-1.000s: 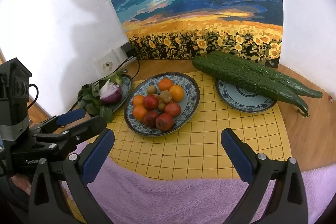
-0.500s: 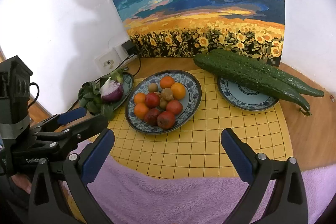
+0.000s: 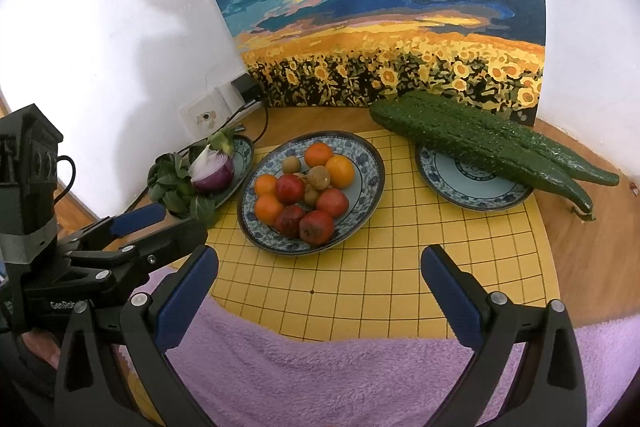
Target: Organize fruits
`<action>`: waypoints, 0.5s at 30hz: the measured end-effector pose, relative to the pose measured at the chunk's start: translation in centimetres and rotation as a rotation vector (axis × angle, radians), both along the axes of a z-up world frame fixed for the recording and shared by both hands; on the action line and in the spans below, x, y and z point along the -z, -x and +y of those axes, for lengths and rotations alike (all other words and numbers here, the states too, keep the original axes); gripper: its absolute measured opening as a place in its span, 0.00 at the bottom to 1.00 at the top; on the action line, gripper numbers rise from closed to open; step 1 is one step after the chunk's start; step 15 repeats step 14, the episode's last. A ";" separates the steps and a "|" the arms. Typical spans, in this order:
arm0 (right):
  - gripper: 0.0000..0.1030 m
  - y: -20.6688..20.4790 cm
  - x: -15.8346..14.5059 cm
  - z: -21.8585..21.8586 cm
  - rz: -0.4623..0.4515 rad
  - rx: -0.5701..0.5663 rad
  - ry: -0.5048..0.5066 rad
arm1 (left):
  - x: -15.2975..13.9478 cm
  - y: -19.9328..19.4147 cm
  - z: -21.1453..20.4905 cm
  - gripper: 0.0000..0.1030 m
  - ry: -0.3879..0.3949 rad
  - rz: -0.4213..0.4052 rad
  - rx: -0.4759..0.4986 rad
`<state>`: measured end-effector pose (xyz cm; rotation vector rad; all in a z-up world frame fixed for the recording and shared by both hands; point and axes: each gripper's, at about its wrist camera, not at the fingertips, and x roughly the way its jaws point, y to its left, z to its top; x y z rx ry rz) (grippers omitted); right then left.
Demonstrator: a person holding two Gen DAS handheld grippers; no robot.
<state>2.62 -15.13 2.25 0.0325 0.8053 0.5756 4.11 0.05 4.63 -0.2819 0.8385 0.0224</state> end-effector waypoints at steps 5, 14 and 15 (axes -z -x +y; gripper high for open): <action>1.00 -0.1 0.2 0.0 0.007 -0.003 0.003 | 0.0 0.0 0.0 1.00 0.001 0.001 0.001; 1.00 -0.4 0.8 -0.2 -0.007 0.003 0.049 | 1.2 -0.1 0.4 1.00 0.018 0.029 -0.019; 1.00 -0.4 0.8 -0.2 -0.007 0.003 0.049 | 1.2 -0.1 0.4 1.00 0.018 0.029 -0.019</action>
